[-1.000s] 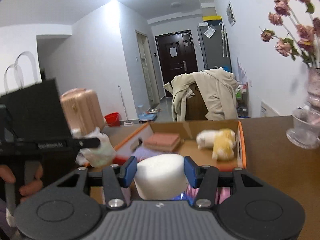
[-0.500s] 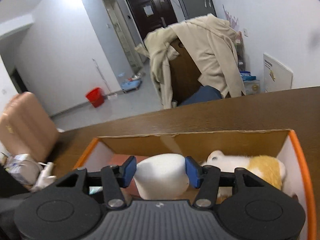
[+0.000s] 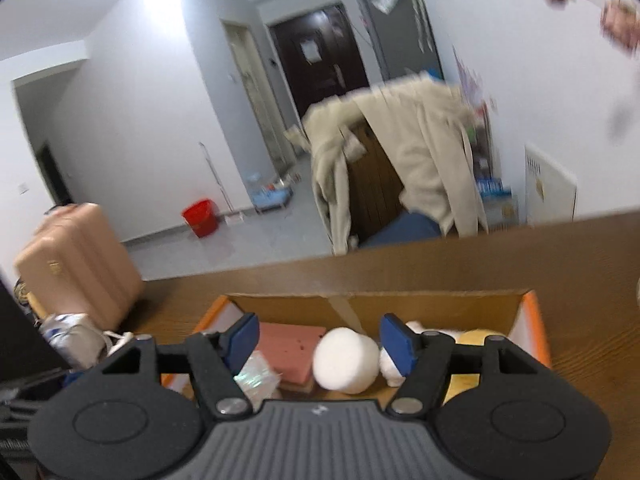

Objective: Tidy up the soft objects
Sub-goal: 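Carry the bag and foam ball over the box and open both grippers, then reach the right gripper to the light-blue plush toy and grasp it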

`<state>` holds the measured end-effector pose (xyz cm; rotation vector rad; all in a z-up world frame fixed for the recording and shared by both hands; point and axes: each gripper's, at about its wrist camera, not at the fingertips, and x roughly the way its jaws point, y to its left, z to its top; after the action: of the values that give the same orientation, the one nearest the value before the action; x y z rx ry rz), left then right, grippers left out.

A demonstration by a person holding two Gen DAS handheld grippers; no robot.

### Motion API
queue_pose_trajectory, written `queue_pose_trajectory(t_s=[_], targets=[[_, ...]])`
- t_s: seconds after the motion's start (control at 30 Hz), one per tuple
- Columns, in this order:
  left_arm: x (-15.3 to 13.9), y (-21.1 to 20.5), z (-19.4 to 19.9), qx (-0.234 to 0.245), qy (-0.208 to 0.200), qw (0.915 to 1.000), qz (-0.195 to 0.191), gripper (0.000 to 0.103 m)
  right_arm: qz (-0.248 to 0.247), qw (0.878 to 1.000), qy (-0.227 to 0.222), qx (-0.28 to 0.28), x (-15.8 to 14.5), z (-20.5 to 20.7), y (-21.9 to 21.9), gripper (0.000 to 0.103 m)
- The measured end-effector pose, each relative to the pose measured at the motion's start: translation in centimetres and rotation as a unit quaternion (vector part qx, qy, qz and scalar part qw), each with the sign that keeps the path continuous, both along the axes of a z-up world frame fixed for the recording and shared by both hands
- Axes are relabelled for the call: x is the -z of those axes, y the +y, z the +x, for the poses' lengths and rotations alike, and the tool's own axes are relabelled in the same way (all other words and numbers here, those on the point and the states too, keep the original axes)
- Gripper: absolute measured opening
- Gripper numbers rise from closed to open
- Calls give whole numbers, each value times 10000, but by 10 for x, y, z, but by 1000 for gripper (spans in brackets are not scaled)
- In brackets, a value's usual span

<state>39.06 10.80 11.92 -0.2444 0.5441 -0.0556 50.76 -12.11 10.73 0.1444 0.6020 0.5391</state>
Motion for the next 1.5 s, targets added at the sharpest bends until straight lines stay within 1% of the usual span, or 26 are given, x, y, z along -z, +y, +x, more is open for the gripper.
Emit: queue_pose_trajectory(t_s=[0.1, 0.17, 0.23, 0.27, 0.33, 0.43, 0.5, 0.57, 0.6, 0.67, 0.73, 0.8, 0.83, 1.07, 1.2, 1.37, 1.4, 1.5], targets=[[-13, -16, -46, 159, -430, 9988, 174, 93, -15, 9996, -264, 18, -18, -43, -24, 70], [-14, -28, -81, 195, -653, 9974, 245, 97, -33, 9989, -473, 50, -24, -81, -41, 72], [-8, -41, -109, 310, -740, 9963, 315, 97, -113, 9977, -664, 99, -23, -119, -55, 73], [-3, -49, -123, 403, -805, 9952, 391, 97, -183, 9966, -780, 166, -19, -140, -61, 76], [9, -63, -152, 497, -1007, 9920, 576, 98, -365, 9943, -950, 324, -8, -181, -70, 78], [28, -77, -193, 371, -1341, 9870, 799, 102, -603, 9907, -1113, 504, 14, -238, -78, 79], [42, -80, -217, 326, -1375, 9872, 743, 102, -650, 9881, -1270, 574, 28, -274, -82, 81], [58, -81, -240, 261, -1227, 9905, 569, 102, -599, 9856, -1401, 737, 46, -308, -85, 85], [66, -83, -251, 248, -1151, 9917, 516, 102, -557, 9849, -1429, 803, 53, -318, -86, 86], [80, -84, -270, 188, -1030, 9929, 567, 102, -465, 9849, -1417, 883, 71, -345, -87, 86], [91, -88, -285, 177, -990, 9926, 678, 102, -485, 9880, -1276, 723, 85, -362, -83, 86], [97, -91, -290, 283, -878, 9931, 728, 102, -631, 9883, -1241, 625, 93, -370, -79, 86], [100, -91, -293, 297, -854, 9931, 748, 102, -705, 9877, -1232, 659, 94, -372, -79, 86], [96, -98, -291, 348, -910, 9921, 795, 103, -663, 9864, -1279, 786, 92, -376, -87, 86], [99, -102, -284, 349, -825, 9926, 815, 103, -660, 9868, -1175, 897, 95, -368, -94, 86], [97, -108, -268, 364, -792, 9926, 840, 103, -566, 9888, -1009, 938, 96, -350, -105, 81], [97, -108, -263, 356, -777, 9929, 826, 103, -547, 9893, -975, 942, 96, -345, -107, 78], [97, -109, -247, 330, -621, 9953, 671, 103, -421, 9913, -855, 912, 97, -331, -112, 76]])
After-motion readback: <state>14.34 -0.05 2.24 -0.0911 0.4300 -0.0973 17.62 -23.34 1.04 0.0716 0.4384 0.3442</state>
